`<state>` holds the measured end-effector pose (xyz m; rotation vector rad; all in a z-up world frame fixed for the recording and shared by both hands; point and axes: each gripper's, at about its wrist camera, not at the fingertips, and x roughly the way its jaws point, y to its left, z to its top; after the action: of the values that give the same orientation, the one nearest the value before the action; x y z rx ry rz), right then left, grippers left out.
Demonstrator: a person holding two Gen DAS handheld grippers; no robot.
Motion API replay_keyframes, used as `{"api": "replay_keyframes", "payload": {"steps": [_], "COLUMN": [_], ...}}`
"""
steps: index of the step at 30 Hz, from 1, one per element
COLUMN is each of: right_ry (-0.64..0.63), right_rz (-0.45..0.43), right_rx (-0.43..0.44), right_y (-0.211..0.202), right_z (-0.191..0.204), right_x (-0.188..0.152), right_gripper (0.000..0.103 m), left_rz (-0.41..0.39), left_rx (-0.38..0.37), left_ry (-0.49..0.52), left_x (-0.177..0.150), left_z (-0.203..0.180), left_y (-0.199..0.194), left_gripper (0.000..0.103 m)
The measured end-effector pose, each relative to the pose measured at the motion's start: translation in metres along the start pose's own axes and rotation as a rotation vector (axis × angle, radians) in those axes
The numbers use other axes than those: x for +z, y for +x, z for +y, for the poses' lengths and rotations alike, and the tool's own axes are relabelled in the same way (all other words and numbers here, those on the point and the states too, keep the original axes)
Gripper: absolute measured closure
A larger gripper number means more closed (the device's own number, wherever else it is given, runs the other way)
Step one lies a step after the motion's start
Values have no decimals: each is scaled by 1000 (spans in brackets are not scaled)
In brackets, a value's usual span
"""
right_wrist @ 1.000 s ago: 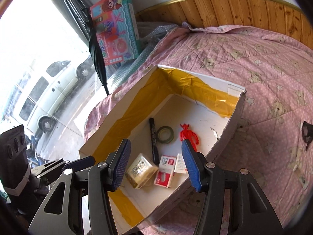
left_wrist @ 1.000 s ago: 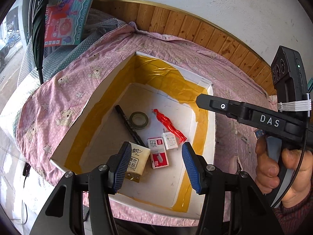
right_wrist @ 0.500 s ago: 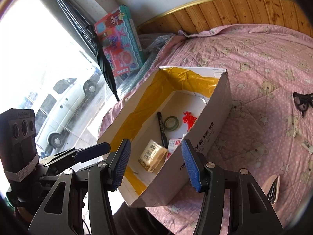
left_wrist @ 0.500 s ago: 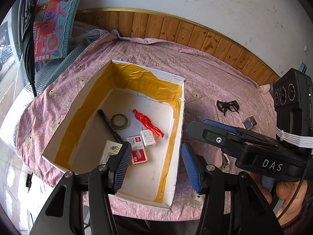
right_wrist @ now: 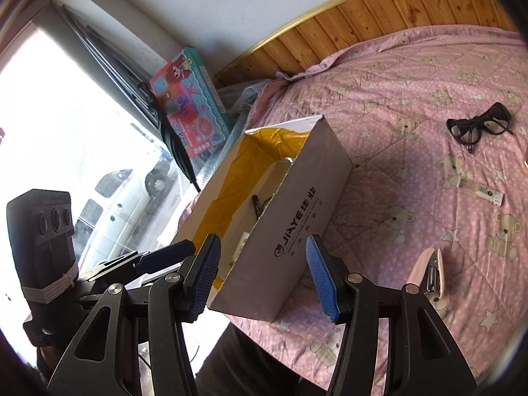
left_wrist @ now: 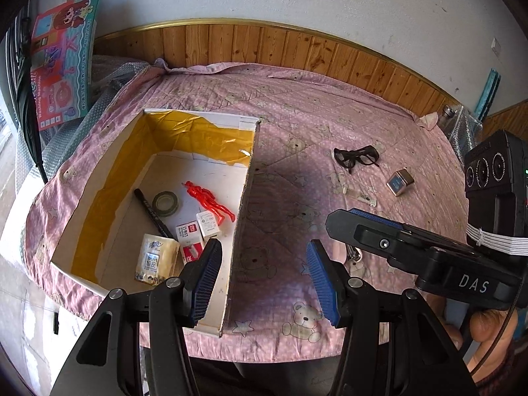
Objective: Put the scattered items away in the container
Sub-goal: 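Move both open tools back toward the items on the bedspread, then grasp the white tube with the left tool while the right tool grasps the gold cube box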
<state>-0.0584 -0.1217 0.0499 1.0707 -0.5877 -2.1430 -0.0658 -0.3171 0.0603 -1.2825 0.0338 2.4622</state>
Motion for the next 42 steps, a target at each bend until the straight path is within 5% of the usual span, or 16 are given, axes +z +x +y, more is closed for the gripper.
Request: {"api": "replay_keyframes", "payload": {"steps": [15, 29, 36, 42], "right_ry": [134, 274, 317, 239], "right_rz": [-84, -124, -131, -125], "right_rx": [-42, -147, -250, -445], "right_y": [-68, -103, -112, -115], "right_z": [-72, -153, -197, -223], "right_x": [-23, -28, -19, 5], "right_gripper": [46, 45, 45, 45], "left_rz": [49, 132, 196, 261], "left_rx": [-49, -99, -136, -172], "left_ry": [133, 168, 147, 126], "left_x": [0, 16, 36, 46], "left_z": [-88, -141, -160, -180], "left_y": [24, 88, 141, 187], "left_gripper": [48, 47, 46, 42]}}
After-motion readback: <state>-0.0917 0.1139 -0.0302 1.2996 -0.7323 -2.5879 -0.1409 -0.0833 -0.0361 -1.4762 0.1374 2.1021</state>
